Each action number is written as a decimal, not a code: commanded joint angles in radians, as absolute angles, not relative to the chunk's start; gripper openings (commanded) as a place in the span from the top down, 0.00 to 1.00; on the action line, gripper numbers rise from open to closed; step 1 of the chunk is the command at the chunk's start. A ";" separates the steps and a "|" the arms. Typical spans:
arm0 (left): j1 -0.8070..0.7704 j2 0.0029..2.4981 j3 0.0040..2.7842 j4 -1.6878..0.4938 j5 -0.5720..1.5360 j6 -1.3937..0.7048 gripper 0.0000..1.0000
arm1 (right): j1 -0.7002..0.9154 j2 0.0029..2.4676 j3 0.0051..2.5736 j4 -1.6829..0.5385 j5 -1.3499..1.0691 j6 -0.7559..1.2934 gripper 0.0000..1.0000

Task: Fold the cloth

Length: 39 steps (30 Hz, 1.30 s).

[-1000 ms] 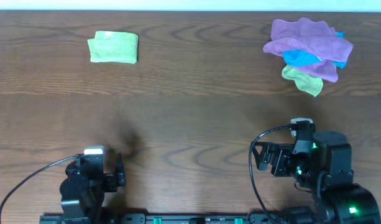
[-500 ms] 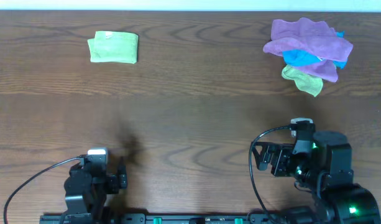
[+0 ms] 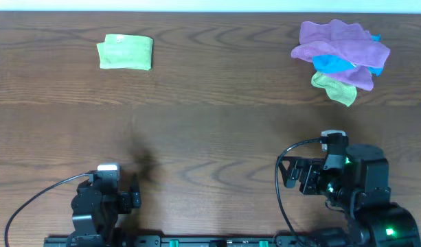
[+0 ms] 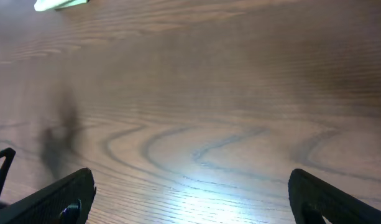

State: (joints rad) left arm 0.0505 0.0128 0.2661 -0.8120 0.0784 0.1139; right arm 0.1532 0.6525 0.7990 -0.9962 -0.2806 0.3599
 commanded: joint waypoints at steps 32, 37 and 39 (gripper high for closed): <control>0.052 0.004 0.260 -0.815 0.078 0.134 0.05 | -0.008 0.138 0.315 -0.790 -0.062 -0.009 0.01; 0.052 0.004 0.260 -0.816 0.078 0.134 0.05 | -0.008 0.074 0.244 -0.776 -0.056 -0.009 0.01; 0.052 0.004 0.260 -0.815 0.078 0.134 0.05 | -0.008 0.062 0.231 -0.776 -0.056 -0.009 0.01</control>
State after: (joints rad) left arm 0.0505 0.0109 0.2657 -0.8120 0.0780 0.1139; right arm 0.0010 0.0856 0.2501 -0.7815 -0.0696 0.0116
